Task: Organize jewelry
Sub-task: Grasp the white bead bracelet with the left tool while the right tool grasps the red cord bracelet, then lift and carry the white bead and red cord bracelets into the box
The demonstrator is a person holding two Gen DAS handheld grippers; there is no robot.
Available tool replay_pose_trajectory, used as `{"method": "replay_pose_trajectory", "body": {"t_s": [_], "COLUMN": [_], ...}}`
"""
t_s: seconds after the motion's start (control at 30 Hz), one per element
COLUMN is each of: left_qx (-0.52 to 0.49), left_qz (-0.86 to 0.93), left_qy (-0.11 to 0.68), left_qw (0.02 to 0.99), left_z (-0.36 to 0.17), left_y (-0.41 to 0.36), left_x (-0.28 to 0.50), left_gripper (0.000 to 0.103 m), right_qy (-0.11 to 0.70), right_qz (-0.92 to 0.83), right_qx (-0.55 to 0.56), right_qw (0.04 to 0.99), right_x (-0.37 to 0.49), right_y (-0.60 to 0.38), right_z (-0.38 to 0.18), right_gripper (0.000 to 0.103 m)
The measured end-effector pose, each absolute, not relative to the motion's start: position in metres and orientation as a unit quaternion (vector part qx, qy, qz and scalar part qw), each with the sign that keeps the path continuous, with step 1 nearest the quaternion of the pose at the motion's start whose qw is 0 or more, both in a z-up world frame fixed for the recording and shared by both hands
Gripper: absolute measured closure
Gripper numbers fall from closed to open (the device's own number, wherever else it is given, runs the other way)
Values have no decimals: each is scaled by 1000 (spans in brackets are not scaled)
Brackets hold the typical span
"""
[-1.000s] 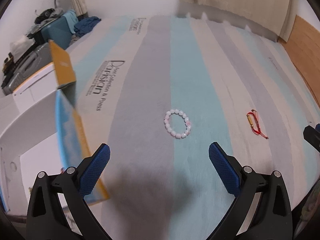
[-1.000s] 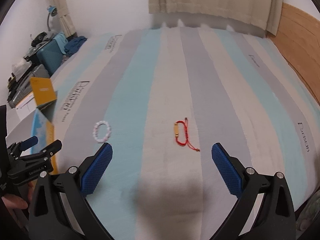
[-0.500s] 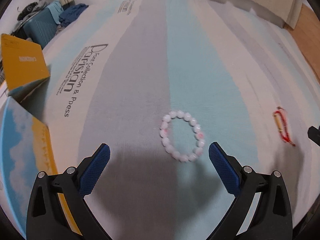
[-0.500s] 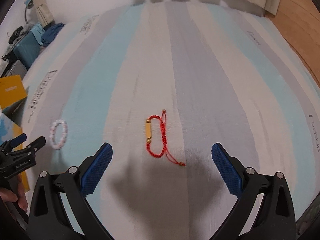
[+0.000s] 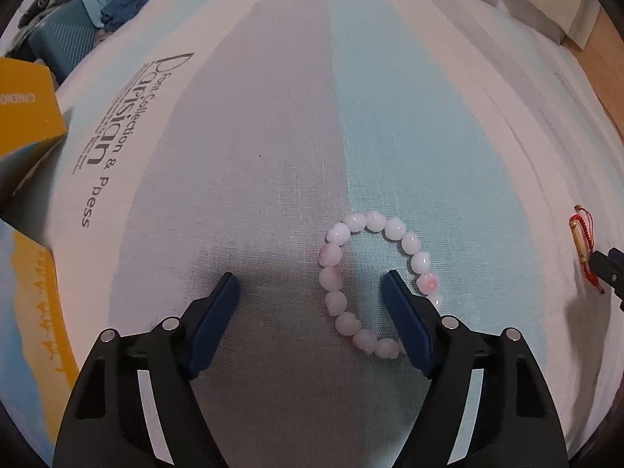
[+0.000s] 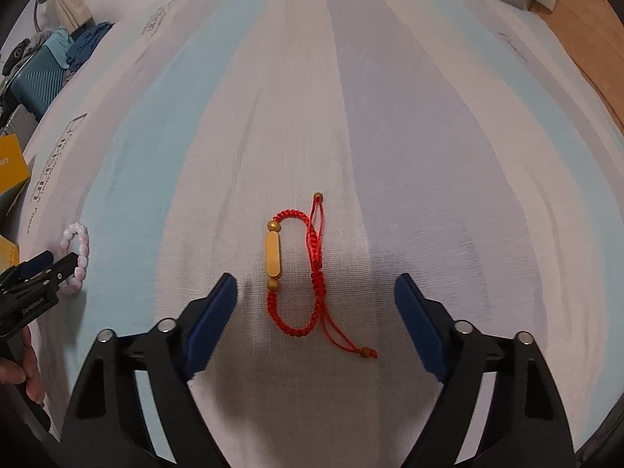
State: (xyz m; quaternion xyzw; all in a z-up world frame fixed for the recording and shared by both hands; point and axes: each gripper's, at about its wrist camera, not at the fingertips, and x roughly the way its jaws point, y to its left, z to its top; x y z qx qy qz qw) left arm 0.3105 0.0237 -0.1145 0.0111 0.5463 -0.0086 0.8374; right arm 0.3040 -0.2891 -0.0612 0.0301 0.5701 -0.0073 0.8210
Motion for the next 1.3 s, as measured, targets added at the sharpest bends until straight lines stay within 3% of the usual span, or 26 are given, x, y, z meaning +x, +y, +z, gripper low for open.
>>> {"method": "replay_pose_trajectory", "body": {"t_s": [0.07,0.33,0.37,0.5,0.6,1.3], "left_qx": [16,30,29,24,19,11], "left_qz": [-13,-29,-28,-34,-37,-46], "left_qy": [545,551,552,554,555,533], "left_qw": [838,833,833,832,831,844], "left_z": [-115,-115,-115,-112,-108,-65], "left_y": [22,11,11,12,12,10], "left_x": [310,308,308,306,305,289], "left_gripper": [39,90,92,92,93,93], "right_qy": [574,591,592,596,596,555], "right_qz": [-3,4,3,0,3,24], "right_qx": [32,41,37,34,37,42], "right_qw": [818,805,805,802,802,831], "right_x": [306,308,307,306,306,281], "right_y": [-288,-286,-285,-286,-287,-283], "right_z": [-64,-71,-71,-72,-69,-19], "right_gripper": [34,62,67,89,95,95]}}
